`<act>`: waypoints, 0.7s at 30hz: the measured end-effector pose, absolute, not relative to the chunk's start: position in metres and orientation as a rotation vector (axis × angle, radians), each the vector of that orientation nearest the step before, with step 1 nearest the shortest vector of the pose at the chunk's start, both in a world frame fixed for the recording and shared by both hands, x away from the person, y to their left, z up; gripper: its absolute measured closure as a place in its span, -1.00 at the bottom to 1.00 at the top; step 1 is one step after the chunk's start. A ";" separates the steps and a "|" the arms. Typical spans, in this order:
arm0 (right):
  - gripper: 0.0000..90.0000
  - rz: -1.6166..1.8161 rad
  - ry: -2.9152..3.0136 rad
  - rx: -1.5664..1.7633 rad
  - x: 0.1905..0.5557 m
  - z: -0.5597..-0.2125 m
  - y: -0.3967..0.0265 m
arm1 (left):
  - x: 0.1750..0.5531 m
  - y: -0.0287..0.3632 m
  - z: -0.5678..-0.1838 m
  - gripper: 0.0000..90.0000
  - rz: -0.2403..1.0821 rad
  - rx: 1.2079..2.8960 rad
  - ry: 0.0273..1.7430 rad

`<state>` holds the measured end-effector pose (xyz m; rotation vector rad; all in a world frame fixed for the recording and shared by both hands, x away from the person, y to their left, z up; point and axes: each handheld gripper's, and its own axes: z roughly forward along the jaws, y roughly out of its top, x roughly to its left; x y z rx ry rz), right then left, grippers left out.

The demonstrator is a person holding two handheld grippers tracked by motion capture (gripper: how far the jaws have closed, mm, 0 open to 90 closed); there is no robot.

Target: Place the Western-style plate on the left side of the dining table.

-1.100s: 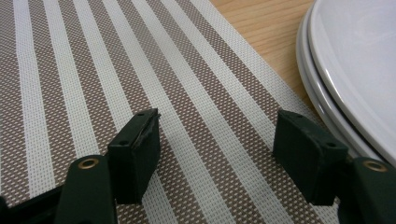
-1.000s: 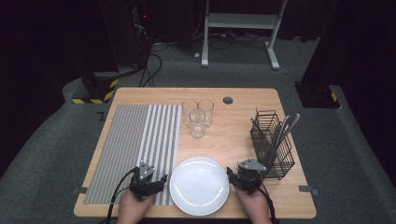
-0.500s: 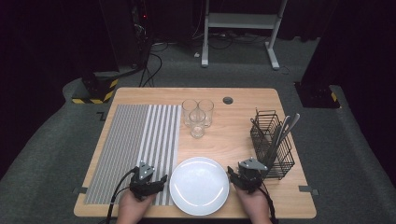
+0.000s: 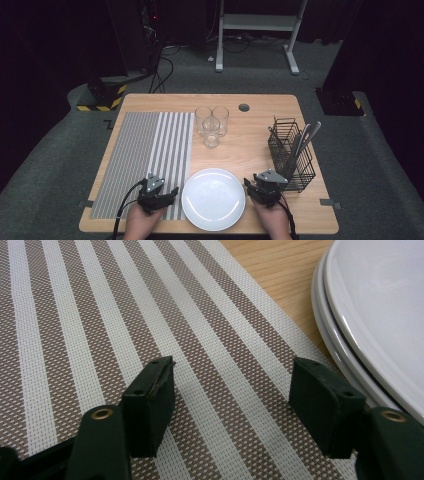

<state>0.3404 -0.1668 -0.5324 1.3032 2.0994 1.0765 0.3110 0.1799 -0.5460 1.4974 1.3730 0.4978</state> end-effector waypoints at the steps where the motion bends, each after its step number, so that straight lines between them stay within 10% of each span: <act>1: 0.27 1.082 2.096 1.302 0.340 -0.532 -0.167 | 0.311 0.181 -0.545 -0.17 0.492 1.498 1.368; 21: 0.22 1.216 2.091 1.256 0.332 -0.518 -0.174 | 0.315 0.172 -0.518 -0.20 0.369 1.398 1.315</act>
